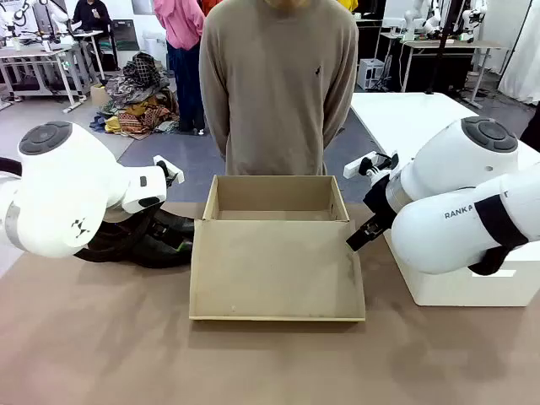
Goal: Pack the shoes into the box.
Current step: Place one shoe of the Shoes into the Shoes Box.
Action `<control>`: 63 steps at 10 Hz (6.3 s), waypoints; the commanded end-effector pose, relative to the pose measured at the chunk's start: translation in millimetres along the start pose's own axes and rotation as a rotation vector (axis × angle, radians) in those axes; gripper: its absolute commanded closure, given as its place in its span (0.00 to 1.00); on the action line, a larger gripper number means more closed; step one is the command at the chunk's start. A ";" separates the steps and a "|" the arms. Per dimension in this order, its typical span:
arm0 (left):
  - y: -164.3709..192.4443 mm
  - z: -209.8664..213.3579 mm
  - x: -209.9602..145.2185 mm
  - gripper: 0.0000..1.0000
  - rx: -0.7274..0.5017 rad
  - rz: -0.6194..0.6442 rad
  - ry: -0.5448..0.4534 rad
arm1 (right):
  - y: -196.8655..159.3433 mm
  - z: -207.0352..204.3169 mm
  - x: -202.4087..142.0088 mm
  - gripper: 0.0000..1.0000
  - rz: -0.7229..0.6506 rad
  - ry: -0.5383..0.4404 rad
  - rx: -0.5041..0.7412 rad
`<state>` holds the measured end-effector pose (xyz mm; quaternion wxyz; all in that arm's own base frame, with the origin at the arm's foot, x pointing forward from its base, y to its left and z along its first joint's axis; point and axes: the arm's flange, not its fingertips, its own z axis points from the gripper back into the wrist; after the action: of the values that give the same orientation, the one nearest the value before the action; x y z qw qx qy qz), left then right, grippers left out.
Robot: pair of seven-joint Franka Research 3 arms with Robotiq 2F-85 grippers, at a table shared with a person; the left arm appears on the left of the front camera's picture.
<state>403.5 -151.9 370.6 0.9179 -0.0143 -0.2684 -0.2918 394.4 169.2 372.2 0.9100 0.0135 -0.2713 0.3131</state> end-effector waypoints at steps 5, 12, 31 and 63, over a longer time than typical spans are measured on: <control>0.0 0.0 0.0 0.00 0.000 0.000 0.000 | 0.0 0.1 0.1 0.00 0.000 -0.001 0.000; -1.9 63.2 23.8 0.00 0.019 -0.074 -0.036 | -3.5 62.3 16.1 0.00 -0.034 -0.046 0.055; 35.0 209.3 -9.5 0.00 -0.110 -0.263 -0.301 | -14.5 223.8 -44.5 0.00 0.132 -0.281 0.168; 121.1 187.2 26.3 0.00 -0.242 -0.911 0.179 | -33.2 246.9 -3.5 0.00 0.107 -0.257 0.146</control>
<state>399.9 -30.5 560.6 0.7032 0.0249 -0.1240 -0.6996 291.0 93.0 585.8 0.8475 0.1014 -0.3617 0.3751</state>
